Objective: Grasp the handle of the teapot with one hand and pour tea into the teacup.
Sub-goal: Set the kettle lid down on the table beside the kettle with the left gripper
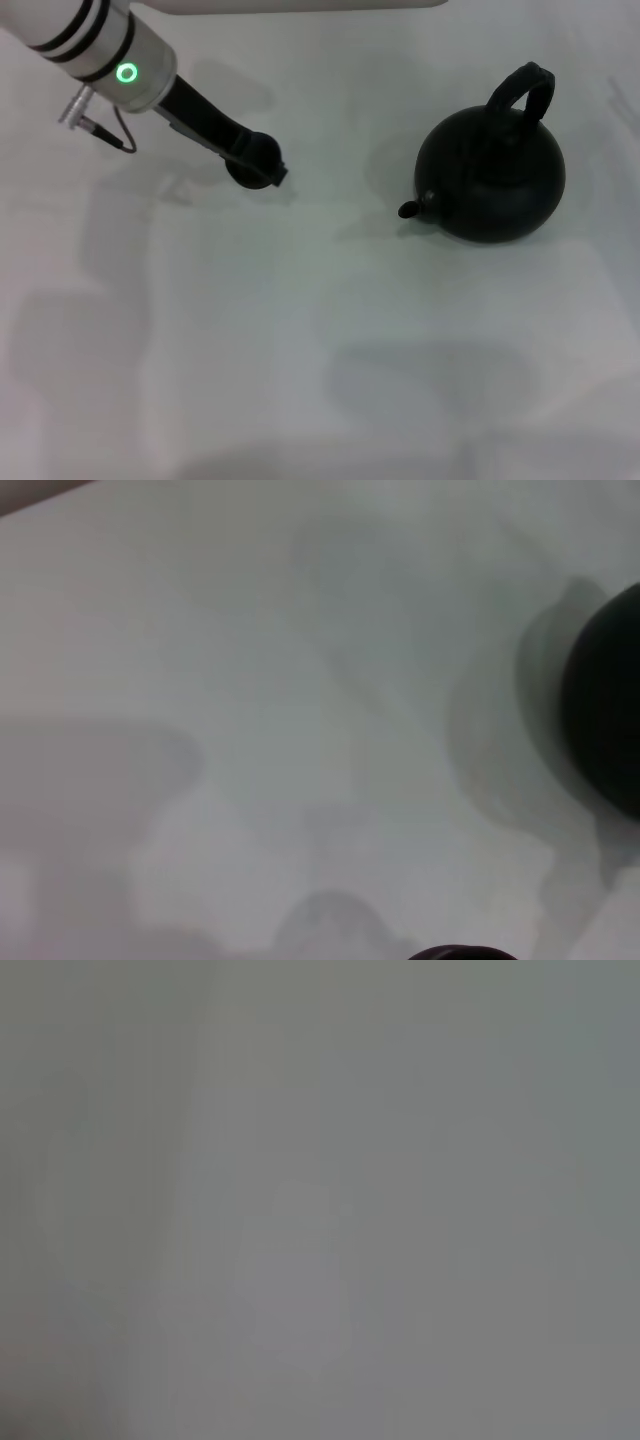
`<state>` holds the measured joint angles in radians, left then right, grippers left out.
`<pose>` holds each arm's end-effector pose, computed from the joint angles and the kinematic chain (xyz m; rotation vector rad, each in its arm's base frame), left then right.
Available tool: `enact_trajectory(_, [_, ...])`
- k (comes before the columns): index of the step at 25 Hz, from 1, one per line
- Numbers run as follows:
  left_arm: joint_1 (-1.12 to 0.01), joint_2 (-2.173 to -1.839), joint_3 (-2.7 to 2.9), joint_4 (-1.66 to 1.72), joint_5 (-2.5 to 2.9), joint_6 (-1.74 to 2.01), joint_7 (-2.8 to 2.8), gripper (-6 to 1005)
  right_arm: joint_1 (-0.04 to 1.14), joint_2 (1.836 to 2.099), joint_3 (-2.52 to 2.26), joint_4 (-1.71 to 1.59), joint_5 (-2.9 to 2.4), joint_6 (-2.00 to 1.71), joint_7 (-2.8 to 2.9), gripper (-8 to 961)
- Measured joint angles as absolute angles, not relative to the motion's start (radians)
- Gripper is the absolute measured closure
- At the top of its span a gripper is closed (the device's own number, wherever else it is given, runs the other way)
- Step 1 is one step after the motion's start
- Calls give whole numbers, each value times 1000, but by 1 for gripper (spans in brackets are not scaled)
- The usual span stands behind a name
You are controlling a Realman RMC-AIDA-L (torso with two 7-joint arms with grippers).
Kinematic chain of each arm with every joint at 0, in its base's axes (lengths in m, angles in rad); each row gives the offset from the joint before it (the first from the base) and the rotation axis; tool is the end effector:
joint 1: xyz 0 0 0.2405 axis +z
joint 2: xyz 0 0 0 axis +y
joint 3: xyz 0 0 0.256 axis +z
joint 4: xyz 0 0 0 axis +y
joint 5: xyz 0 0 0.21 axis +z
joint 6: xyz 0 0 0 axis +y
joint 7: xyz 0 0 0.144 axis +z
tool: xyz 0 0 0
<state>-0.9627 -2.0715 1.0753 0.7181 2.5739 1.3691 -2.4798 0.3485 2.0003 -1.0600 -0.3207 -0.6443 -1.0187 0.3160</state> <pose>-0.1698 0.4111 -0.0367 -2.6239 -1.1888 0.3374 0.3670 0.3415 0.0569 -1.7191 0.3604 0.4585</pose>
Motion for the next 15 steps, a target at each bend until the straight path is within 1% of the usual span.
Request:
enact_trajectory(5, [-967, -2072, 1105, 708, 2504, 1361, -2439, 294, 350, 2002, -1067, -321, -644, -1019, 316, 70])
enact_trajectory(10, [-969, -2074, 1251, 699, 2421, 1342, -2428, 294, 350, 2002, -1074, -321, -644, -1019, 316, 71])
enact_trajectory(15, [-992, -2075, 1352, 669, 2390, 1330, -2417, 294, 350, 2002, -1074, -322, -644, -1028, 318, 71])
